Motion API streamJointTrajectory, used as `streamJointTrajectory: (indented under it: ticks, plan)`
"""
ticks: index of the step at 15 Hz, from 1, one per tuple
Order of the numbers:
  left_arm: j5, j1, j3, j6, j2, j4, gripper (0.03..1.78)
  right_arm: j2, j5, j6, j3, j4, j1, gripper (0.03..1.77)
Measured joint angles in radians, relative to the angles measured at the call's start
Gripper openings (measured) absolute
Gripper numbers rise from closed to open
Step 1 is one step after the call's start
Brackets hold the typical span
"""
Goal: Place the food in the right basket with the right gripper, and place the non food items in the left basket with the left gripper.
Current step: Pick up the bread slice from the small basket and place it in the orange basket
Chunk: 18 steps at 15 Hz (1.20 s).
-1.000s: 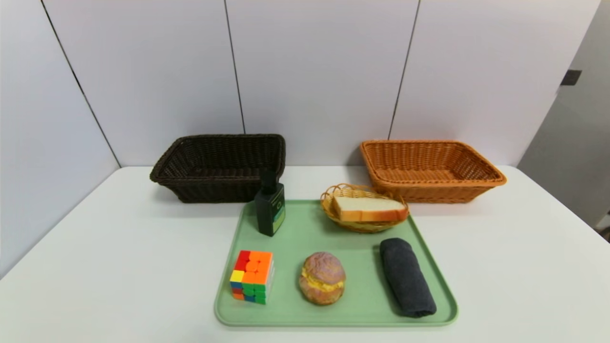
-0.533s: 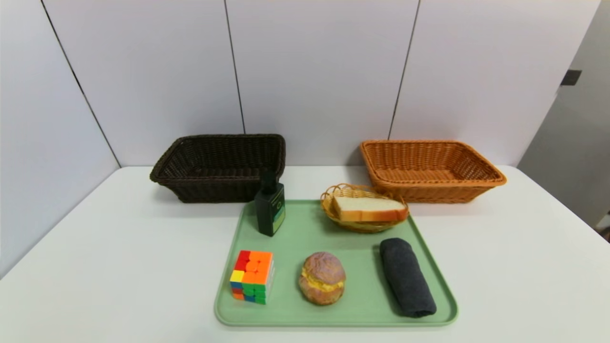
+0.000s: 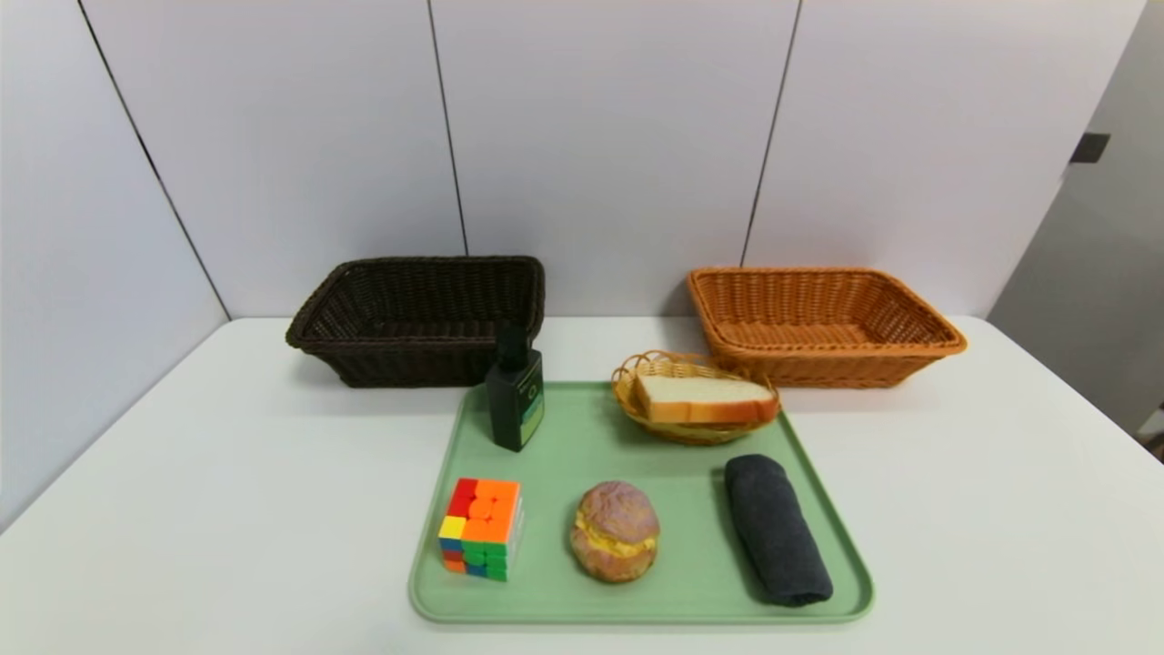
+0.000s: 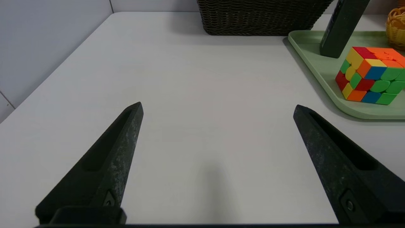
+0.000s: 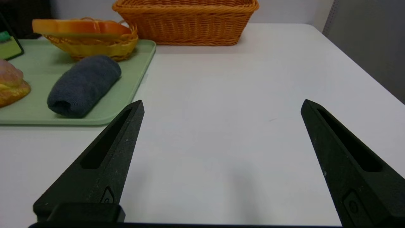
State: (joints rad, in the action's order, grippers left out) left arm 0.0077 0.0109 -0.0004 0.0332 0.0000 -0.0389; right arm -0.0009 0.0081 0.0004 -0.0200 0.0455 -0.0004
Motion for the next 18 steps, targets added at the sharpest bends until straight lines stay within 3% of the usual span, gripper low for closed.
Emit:
streamJointTrajectory:
  ticks: [3,7,10,12,15,18]
  plan:
    - [-0.015,0.000,-0.076,-0.021,0.008,0.066,1.69,0.033,0.117,0.011,-0.129,0.019,0.000,1.71]
    - [-0.092,0.000,-0.386,0.001,0.107,0.317,1.69,0.270,0.199,0.069,-0.363,0.016,0.000,1.71]
    - [-0.160,0.003,-0.661,0.049,0.273,0.522,1.69,0.516,0.269,0.204,-0.625,0.001,0.001,1.71]
    - [-0.188,0.004,-0.808,0.072,0.417,0.598,1.69,0.691,0.316,0.298,-0.836,-0.046,0.014,1.71]
    - [-0.201,0.004,-1.006,0.086,0.654,0.626,1.69,0.937,0.344,0.456,-1.121,-0.201,0.100,1.71]
    - [-0.203,0.004,-1.200,0.091,0.885,0.625,1.69,1.152,0.349,0.641,-1.268,-0.345,0.186,1.71]
